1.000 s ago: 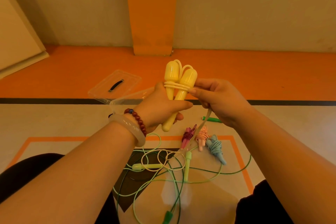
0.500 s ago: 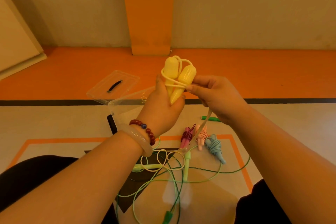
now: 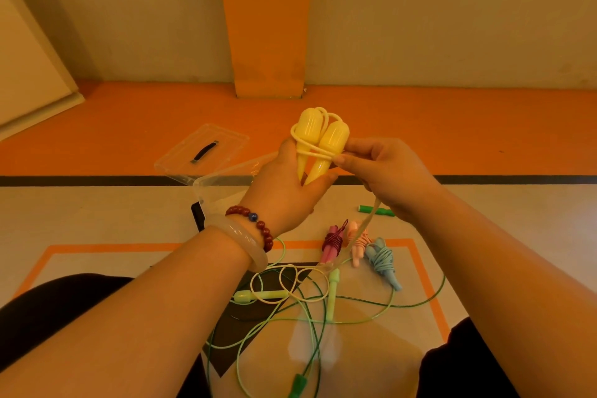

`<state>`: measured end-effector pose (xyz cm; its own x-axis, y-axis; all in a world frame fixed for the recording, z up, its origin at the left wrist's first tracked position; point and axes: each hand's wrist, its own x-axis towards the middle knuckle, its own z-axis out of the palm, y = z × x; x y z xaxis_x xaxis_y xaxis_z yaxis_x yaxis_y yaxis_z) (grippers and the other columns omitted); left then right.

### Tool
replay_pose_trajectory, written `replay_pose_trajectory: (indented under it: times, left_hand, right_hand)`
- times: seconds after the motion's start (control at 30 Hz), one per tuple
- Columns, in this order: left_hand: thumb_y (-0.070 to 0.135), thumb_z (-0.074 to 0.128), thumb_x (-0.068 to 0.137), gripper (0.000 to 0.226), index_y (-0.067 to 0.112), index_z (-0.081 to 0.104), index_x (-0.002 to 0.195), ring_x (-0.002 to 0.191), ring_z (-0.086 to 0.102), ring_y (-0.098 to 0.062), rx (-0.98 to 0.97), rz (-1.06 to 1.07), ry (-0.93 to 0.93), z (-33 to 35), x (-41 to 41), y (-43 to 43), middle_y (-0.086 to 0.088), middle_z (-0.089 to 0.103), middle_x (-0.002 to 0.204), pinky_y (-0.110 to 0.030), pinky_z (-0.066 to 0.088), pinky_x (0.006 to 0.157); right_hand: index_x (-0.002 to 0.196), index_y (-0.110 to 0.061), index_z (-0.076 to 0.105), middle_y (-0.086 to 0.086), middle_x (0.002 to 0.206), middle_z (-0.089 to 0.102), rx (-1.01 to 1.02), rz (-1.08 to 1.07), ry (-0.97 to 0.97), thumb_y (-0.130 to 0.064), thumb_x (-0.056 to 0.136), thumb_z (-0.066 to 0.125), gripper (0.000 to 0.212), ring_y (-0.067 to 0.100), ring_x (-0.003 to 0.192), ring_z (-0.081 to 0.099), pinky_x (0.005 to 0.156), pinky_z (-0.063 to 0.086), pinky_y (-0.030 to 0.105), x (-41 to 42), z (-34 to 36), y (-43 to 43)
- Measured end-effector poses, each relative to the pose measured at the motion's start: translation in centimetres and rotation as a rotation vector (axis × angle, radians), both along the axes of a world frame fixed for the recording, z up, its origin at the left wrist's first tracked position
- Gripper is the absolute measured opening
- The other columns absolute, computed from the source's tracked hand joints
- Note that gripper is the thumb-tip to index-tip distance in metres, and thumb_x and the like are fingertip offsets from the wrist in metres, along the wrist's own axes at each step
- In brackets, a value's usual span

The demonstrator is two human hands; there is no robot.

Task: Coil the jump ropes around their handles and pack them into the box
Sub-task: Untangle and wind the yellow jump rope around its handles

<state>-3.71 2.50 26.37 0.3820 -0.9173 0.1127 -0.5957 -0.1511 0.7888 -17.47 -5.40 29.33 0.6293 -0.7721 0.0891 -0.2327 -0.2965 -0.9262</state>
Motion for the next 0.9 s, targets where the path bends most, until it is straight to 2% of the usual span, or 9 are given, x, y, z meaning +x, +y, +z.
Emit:
replay_pose_trajectory:
  times: [0.07,0.13,0.23,0.37,0.43,0.53,0.63,0.8,0.9]
  left_hand:
    - [0.038,0.061,0.091,0.057,0.025,0.029,0.136,0.065,0.069,-0.013,-0.016,-0.009,0.113,-0.2,-0.2,0.0,0.007,0.06,0.089,-0.031,0.058,0.057]
    - [0.03,0.059,0.093,0.05,0.025,0.03,0.133,0.071,0.068,-0.018,-0.045,-0.008,0.234,-0.3,-0.4,-0.1,0.004,0.06,0.091,-0.043,0.06,0.069]
    - [0.026,0.057,0.092,0.042,0.032,0.031,0.124,0.072,0.059,-0.024,-0.038,0.007,0.257,-0.5,-0.6,-0.4,-0.003,0.057,0.091,-0.047,0.057,0.069]
    - [0.014,0.056,0.089,0.036,0.026,0.04,0.12,0.057,0.049,-0.017,-0.024,-0.008,0.478,-0.6,-0.8,-0.5,-0.007,0.052,0.082,-0.029,0.045,0.048]
    - [0.006,0.056,0.087,0.037,0.02,0.043,0.12,0.052,0.046,-0.015,0.003,-0.024,0.59,-0.6,-0.9,-0.5,-0.008,0.05,0.081,-0.027,0.04,0.047]
    - [-0.001,0.055,0.087,0.03,0.009,0.046,0.113,0.047,0.042,-0.01,0.043,-0.055,0.725,-0.3,-1.1,-0.4,-0.006,0.045,0.074,-0.024,0.035,0.045]
    - [-0.006,0.049,0.09,0.02,0.013,0.046,0.098,0.044,0.037,-0.006,0.062,-0.152,0.881,0.4,-1.0,-0.1,-0.002,0.041,0.07,-0.018,0.03,0.041]
    - [0.002,0.053,0.084,0.024,0.012,0.045,0.104,0.04,0.035,-0.003,0.158,-0.352,1.098,1.1,-0.4,0.8,-0.003,0.046,0.068,-0.015,0.031,0.039]
    - [0.007,0.048,0.076,0.027,0.012,0.041,0.101,0.038,0.035,-0.002,0.245,-0.458,1.277,1.4,0.2,1.1,-0.002,0.047,0.065,-0.015,0.034,0.038]
  right_hand:
    - [0.112,-0.014,0.07,-0.01,0.082,0.07,-0.03,0.003,0.004,-0.015,0.094,0.058,0.022,-0.013,0.062,0.058,0.055,0.04,0.003,0.1,-0.1,0.0]
    - [0.113,-0.015,0.07,-0.01,0.082,0.069,-0.036,-0.003,-0.008,-0.015,0.094,0.058,0.022,-0.013,0.059,0.057,0.054,0.04,0.003,0.2,-0.1,0.0]
    - [0.114,-0.009,0.069,-0.011,0.076,0.065,-0.017,-0.015,-0.038,-0.012,0.094,0.058,0.024,-0.013,0.051,0.053,0.05,0.038,0.004,0.1,0.1,0.0]
    - [0.117,-0.001,0.066,-0.007,0.077,0.067,0.057,0.028,-0.107,-0.005,0.093,0.056,0.026,-0.01,0.051,0.055,0.049,0.04,0.006,-0.2,0.2,0.1]
    - [0.115,-0.005,0.068,-0.002,0.082,0.07,0.059,0.037,-0.1,-0.009,0.093,0.057,0.024,-0.004,0.05,0.052,0.051,0.04,0.01,-0.4,-0.1,-0.3]
    - [0.107,-0.017,0.07,-0.006,0.078,0.071,0.07,0.049,-0.105,-0.011,0.091,0.059,0.02,0.004,0.054,0.043,0.053,0.041,0.015,-0.6,-0.6,-0.9]
    - [0.104,-0.016,0.068,-0.006,0.074,0.069,0.166,0.084,-0.187,-0.006,0.091,0.057,0.02,0.002,0.056,0.049,0.054,0.043,0.014,-0.6,-0.8,-0.9]
    - [0.113,-0.016,0.059,-0.015,0.064,0.062,0.233,0.163,-0.16,-0.015,0.091,0.056,0.023,0.002,0.052,0.044,0.05,0.035,0.015,-0.6,-1.0,-0.8]
    - [0.114,-0.018,0.06,-0.005,0.079,0.064,0.345,0.264,-0.205,-0.021,0.086,0.064,0.028,0.003,0.05,0.039,0.051,0.03,0.02,-0.6,-0.9,-0.9]
